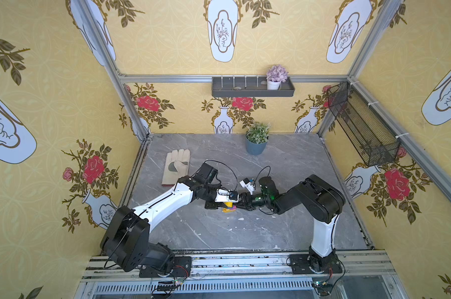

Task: Assemble the letter s with lego
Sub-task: Assemble the lego brick with the lego brick.

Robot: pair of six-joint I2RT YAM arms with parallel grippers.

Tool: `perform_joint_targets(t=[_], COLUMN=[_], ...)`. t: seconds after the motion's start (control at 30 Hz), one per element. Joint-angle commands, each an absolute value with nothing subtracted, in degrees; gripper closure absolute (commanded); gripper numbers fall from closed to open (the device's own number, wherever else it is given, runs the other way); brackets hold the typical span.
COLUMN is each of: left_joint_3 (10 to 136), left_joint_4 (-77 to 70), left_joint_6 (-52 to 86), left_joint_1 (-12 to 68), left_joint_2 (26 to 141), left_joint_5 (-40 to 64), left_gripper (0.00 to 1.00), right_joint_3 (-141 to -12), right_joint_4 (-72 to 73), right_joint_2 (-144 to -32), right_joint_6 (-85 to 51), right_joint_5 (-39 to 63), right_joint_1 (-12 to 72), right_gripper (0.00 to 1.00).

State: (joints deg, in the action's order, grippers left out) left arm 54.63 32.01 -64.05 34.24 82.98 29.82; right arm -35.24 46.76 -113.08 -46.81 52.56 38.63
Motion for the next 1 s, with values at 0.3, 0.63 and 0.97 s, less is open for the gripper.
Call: perform_joint_targets(t=[0.3, 0.63, 0.97], left_joint_3=[56.19, 56.16, 56.69], left_joint_4=[29.84, 28.96, 29.00], left_joint_6=[-61.35, -60.52, -59.63], left_joint_1=[34.37, 34.37, 34.61], left_joint_2=[85.85, 87.13, 87.98], left_joint_5=[32.24, 32.56, 32.09], left_gripper=[1.00, 1.00, 1.00], right_joint_3=[-33.89, -33.79, -33.76], right_joint_4=[27.44, 27.54, 28.52], right_joint_2=[-114.62, -114.69, -115.49], right_joint_6=[-44.14, -43.99, -44.17], right_joint_5=[40.97, 41.12, 41.05], right_joint_1=[38.72, 38.31, 38.25], right_gripper=[0.31, 0.32, 0.34])
